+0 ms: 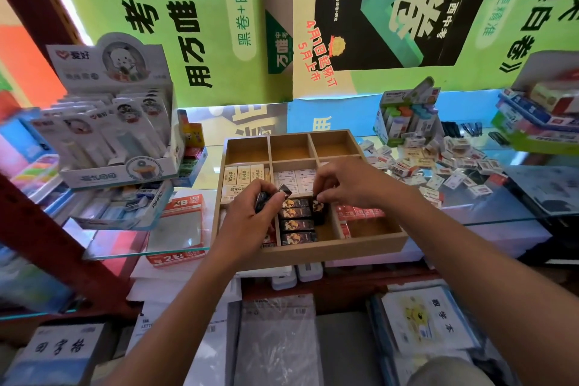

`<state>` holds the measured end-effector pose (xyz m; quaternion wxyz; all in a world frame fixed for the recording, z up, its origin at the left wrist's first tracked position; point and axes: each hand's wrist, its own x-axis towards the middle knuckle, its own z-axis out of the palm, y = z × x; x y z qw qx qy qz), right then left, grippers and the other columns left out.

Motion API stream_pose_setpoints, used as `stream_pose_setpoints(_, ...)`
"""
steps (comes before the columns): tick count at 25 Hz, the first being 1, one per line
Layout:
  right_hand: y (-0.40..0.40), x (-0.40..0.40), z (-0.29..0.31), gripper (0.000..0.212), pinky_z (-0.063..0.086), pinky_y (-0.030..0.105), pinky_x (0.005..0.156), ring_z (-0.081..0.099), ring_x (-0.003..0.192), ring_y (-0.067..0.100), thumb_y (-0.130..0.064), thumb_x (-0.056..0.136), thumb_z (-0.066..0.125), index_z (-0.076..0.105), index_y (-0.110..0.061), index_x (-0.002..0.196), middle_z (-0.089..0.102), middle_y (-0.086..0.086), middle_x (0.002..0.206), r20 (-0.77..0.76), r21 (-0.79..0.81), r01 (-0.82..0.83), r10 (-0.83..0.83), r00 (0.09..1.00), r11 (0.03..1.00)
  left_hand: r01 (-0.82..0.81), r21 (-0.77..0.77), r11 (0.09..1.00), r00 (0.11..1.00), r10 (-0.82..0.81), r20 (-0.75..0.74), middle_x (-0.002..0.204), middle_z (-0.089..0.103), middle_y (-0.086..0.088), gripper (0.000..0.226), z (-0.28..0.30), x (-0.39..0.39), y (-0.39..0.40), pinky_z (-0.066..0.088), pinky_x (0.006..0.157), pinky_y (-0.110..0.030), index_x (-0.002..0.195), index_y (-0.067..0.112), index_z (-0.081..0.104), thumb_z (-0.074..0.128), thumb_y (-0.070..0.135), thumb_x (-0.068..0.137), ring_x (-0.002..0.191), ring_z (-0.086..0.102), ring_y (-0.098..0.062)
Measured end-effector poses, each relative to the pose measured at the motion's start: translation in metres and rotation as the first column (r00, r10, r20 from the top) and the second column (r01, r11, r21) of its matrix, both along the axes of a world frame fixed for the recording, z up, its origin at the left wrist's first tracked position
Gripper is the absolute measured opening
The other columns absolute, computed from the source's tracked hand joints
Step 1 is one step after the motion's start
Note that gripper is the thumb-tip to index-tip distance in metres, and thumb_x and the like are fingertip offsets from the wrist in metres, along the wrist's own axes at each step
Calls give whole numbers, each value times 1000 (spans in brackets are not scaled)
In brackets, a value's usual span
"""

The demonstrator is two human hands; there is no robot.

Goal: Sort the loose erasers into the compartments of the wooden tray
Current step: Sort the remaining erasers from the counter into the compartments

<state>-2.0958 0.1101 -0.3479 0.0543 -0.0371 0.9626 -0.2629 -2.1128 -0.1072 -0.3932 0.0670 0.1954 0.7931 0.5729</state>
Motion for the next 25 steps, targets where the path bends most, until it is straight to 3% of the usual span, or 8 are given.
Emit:
stream_pose_setpoints(4,-1,3,-7,8,55,27,76,65,83,3,-21,86,75,71,-22,93,70,-9,89,-57,-102,65,-71,996,993,3,-4,1000,1000,-3,4,99,65,-5,9,-1,-1,1,51,56,-15,101,19,56,54,28,99,81,66,-8)
stream_pose_setpoints(9,4,16,-3,23,45,14,59,60,64,-2,-12,95,58,73,-24,108,65,-14,86,-70,-320,229,-264,962,919,9,-14,1000,1000,-9,-4,99,64,-1,8,-2,-1,1,50,56,-14,101,20,56,54,27,99,82,65,-2)
stream_pose_setpoints(11,7,23,-1,21,50,21,59,62,64,6,-11,94,58,74,-20,103,68,-7,85,-16,-425,309,-349,937,851,16,-13,1000,1000,-16,-4,98,65,-3,8,-2,-1,1,49,55,-14,101,19,56,54,27,99,77,65,1)
stream_pose_setpoints(13,6,30,0,8,57,29,62,64,65,13,-13,88,70,73,-16,95,70,1,80,-1,-474,337,-383,924,814,12,-9,1000,1000,-12,7,98,65,-3,9,-2,-1,1,50,56,-15,101,19,56,54,28,99,79,66,-3)
stream_pose_setpoints(15,-1,34,-4,14,54,25,64,64,69,10,-22,81,81,72,-17,90,69,-4,79,-85,-328,314,-359,930,891,8,-6,1000,1000,-8,16,99,65,-4,9,-1,-1,1,51,56,-16,101,20,56,54,28,99,81,66,-7)
stream_pose_setpoints(18,-17,40,-20,22,49,23,71,61,78,8,-34,80,80,72,-20,94,67,-7,84,-217,-37,266,-268,939,963,-4,-18,1000,1000,4,5,99,65,-3,7,-1,0,1,50,55,-15,99,22,56,55,29,99,79,65,-9)
stream_pose_setpoints(22,-24,42,-37,31,45,32,84,51,100,14,-53,84,69,65,-23,90,63,-6,99,-306,202,230,-161,938,952,-9,-14,1000,1000,9,7,100,65,-3,5,0,1,1,49,54,-14,99,24,56,55,28,99,80,63,-11)
stream_pose_setpoints(25,-20,41,-37,38,36,34,90,39,108,15,-58,91,55,71,-24,96,56,-9,111,-280,384,165,-55,958,908,-9,-14,1000,1000,9,18,102,65,-3,7,0,1,1,49,55,-13,101,22,56,55,28,99,85,64,-11)
